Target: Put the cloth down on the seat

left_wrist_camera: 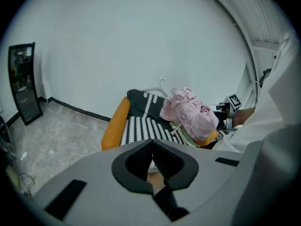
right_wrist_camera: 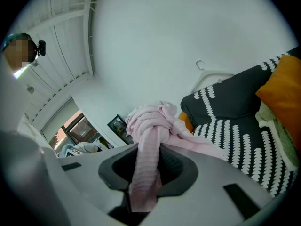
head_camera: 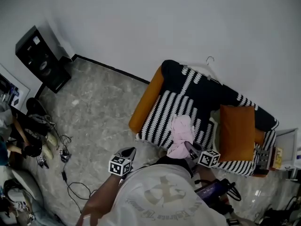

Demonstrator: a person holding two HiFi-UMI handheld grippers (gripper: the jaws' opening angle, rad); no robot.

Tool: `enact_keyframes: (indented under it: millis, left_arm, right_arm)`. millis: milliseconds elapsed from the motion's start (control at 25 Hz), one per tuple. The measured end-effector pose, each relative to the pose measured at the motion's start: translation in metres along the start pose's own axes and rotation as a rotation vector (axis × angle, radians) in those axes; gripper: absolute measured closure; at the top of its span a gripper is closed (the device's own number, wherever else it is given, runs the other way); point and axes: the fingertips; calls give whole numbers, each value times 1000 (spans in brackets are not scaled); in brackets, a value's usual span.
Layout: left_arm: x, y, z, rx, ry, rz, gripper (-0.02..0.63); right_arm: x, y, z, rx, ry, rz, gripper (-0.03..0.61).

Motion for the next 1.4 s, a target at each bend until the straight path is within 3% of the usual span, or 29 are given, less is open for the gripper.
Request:
enact_keyframes:
  millis: [680,1400]
  left_arm:
    - [8,-115,110,-67,24,39,601]
    - [28,-151,195,-208,38,25,601]
  right_arm:
    - [99,-77,62,-123,-4,3,469]
    - [186,-83,135,-409,-47,-88,468]
Point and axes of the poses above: the fingertips, and each gripper's own axes: z forward along the fingers, x to its right, y out of its underside, and after that the axes turned 2 degrees about -x, right-handed
